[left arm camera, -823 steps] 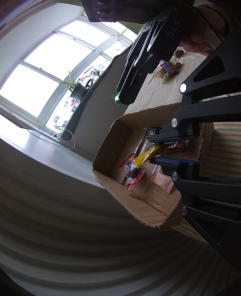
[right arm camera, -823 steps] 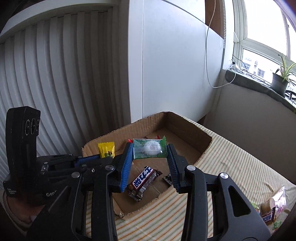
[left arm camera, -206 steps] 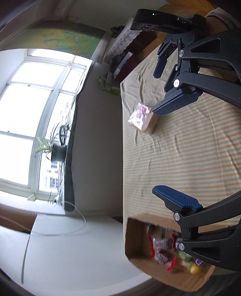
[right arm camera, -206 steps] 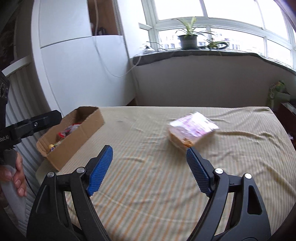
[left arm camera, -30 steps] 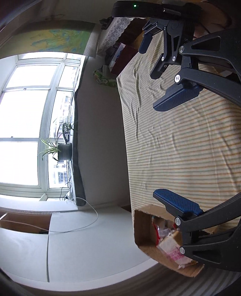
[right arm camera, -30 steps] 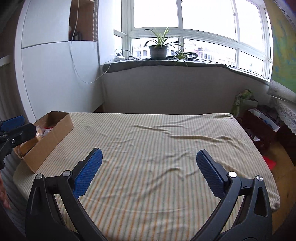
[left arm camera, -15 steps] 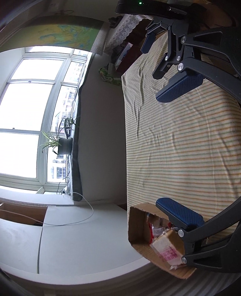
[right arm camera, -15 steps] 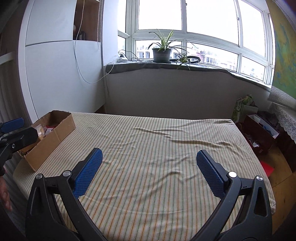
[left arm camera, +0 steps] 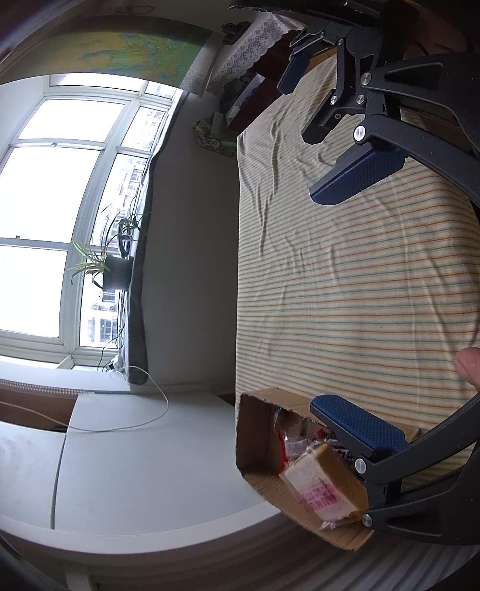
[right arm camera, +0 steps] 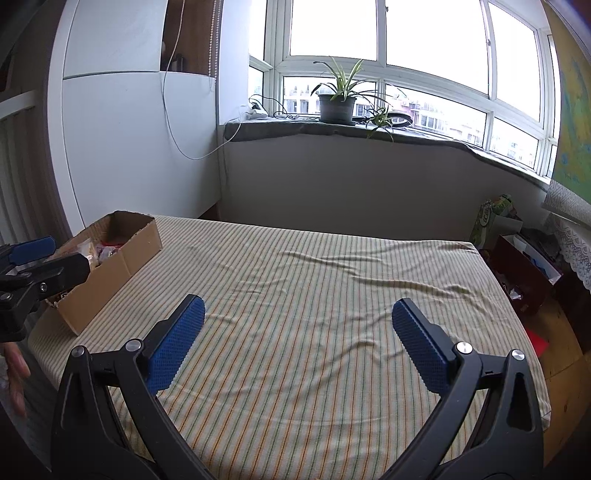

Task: Organize snacks

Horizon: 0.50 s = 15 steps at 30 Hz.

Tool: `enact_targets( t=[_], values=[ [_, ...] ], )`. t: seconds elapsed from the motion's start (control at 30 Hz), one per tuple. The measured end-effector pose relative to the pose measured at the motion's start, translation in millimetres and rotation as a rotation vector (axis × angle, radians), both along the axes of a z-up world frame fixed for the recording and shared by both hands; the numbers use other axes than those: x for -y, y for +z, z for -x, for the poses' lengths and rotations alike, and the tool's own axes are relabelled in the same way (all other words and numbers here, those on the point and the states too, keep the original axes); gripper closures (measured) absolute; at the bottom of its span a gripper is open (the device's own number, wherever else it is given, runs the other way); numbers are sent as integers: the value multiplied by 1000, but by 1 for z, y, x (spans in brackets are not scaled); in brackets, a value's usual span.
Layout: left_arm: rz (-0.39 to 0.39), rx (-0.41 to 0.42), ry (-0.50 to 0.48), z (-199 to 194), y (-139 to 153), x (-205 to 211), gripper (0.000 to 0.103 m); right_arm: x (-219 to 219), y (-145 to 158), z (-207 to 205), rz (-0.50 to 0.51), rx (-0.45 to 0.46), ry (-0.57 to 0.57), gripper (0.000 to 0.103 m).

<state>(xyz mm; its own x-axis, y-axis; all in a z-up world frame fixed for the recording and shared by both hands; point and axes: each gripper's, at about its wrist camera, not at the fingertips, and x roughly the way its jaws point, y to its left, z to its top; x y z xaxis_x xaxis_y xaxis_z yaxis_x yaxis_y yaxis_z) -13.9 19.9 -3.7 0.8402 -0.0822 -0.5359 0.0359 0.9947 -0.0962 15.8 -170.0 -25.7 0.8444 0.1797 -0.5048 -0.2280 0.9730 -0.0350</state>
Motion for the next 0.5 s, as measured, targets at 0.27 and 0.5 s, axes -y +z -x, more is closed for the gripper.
enact_targets(
  t=[0.27,0.5],
  values=[
    [-11,5,20,3,1,-1,1,1,0,0,0,-1,2,0],
    [-10,-1,23,5,0,4,1,2,1,0,-1,-1,-1,0]
  ],
)
